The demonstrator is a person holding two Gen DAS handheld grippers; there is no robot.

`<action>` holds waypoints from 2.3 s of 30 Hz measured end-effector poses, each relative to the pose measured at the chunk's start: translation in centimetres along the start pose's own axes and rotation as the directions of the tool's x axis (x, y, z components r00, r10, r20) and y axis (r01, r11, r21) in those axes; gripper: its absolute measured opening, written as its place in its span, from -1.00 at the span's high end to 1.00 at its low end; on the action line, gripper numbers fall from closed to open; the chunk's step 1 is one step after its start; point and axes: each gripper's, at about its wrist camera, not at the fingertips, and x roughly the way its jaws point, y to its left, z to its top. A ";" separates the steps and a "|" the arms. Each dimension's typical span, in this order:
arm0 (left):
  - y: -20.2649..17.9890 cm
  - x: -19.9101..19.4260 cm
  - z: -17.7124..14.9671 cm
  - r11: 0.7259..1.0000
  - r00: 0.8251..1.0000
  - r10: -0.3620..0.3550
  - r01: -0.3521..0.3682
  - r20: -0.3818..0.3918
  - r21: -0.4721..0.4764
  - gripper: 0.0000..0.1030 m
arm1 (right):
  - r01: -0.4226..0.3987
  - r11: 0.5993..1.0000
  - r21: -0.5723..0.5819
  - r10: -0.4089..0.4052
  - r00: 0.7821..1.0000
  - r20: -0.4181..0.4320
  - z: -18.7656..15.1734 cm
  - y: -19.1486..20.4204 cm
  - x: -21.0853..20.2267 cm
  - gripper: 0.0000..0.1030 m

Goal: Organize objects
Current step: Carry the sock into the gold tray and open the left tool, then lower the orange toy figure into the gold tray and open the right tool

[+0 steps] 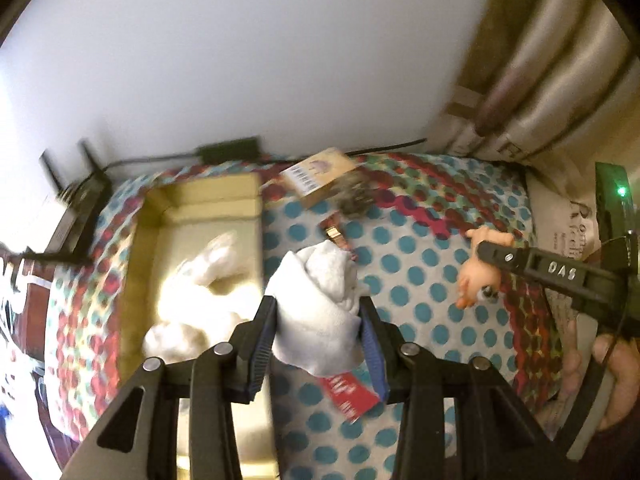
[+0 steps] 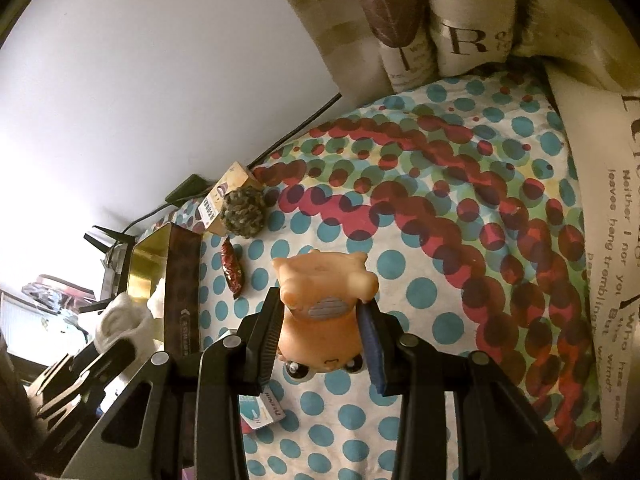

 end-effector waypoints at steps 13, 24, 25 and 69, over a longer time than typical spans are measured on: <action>8.3 -1.4 -7.4 0.993 0.994 0.029 -0.041 -0.102 -0.108 0.20 | -0.016 0.998 -0.060 0.015 1.000 -0.016 0.0 3.2 0.8 0.32; 10.0 1.3 -9.7 0.985 0.986 0.011 -0.039 -0.168 -0.165 0.20 | -0.037 0.992 -0.123 0.034 0.999 -0.026 -0.3 6.1 1.2 0.32; 10.1 1.4 -9.7 0.985 0.986 0.009 -0.037 -0.167 -0.168 0.20 | -0.037 0.991 -0.125 0.034 0.999 -0.028 -0.3 6.3 1.3 0.32; 15.0 -4.6 -11.7 0.909 0.987 0.152 -0.160 -0.050 -0.385 0.11 | -0.283 0.777 -0.562 0.147 0.950 -0.276 -5.9 25.0 9.9 0.31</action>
